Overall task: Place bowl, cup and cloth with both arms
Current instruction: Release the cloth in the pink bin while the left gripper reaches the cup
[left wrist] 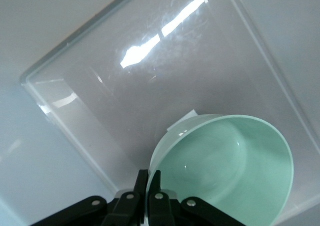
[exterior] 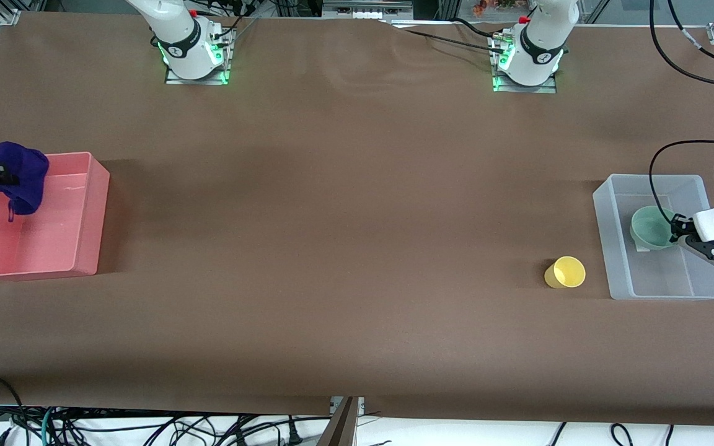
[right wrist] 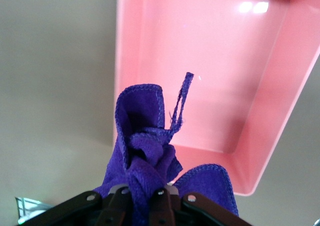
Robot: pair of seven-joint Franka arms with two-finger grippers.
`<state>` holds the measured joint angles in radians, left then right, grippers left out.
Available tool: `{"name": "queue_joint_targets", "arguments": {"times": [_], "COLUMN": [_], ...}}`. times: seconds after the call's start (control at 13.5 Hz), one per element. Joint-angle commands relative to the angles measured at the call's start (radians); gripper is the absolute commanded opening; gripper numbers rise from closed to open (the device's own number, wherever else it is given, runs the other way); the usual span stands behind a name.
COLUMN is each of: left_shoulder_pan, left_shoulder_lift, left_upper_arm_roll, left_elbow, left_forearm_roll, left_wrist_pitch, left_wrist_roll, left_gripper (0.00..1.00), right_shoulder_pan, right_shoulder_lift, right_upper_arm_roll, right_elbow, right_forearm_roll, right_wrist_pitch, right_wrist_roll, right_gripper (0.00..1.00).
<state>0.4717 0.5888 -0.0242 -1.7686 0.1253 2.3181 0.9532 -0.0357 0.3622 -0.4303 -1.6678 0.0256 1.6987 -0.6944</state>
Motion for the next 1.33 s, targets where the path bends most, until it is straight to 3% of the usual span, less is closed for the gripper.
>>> {"name": "queue_joint_targets", "arguments": {"times": [0.0, 0.22, 0.44, 0.89, 0.96, 1.03, 1.11, 1.26], "left_shoulder_pan": [0.002, -0.008, -0.03, -0.227, -0.255, -0.257, -0.254, -0.263], "left_shoulder_lift": [-0.009, -0.088, -0.101, -0.052, -0.032, 0.0, 0.029, 0.057], "left_upper_arm_roll": [-0.009, -0.043, -0.126, -0.131, -0.129, -0.128, -0.129, -0.129], "left_elbow": [0.029, 0.059, 0.222, 0.251, 0.244, 0.241, 0.247, 0.247], "left_forearm_roll": [-0.045, -0.05, -0.047, -0.049, -0.036, -0.035, -0.036, -0.036], "left_wrist_pitch": [-0.019, -0.147, -0.408, -0.39, -0.326, -0.278, -0.254, -0.195], "left_wrist_roll": [0.024, 0.016, -0.086, -0.506, -0.545, -0.545, -0.542, -0.544], "left_gripper": [1.0, 1.0, 1.0, 1.0, 0.96, 0.91, 0.88, 0.83], "right_shoulder_pan": [-0.03, -0.043, -0.043, -0.039, -0.038, -0.032, -0.032, -0.032], "right_shoulder_lift": [0.059, 0.109, 0.141, 0.242, 0.247, 0.245, 0.236, 0.2], "right_upper_arm_roll": [-0.004, -0.004, -0.004, -0.004, 0.002, 0.004, 0.004, 0.004], "right_elbow": [-0.036, -0.108, -0.15, -0.15, -0.145, -0.136, -0.119, -0.066], "right_forearm_roll": [0.007, 0.008, 0.01, 0.071, 0.071, 0.071, 0.073, 0.071], "right_wrist_pitch": [0.041, 0.198, 0.272, 0.368, 0.368, 0.365, 0.354, 0.305], "right_wrist_roll": [-0.045, -0.076, -0.076, -0.08, -0.079, -0.079, -0.079, -0.076], "right_gripper": [0.0, 0.0, 0.0, 0.0, 0.14, 0.83, 1.0, 1.0]}}
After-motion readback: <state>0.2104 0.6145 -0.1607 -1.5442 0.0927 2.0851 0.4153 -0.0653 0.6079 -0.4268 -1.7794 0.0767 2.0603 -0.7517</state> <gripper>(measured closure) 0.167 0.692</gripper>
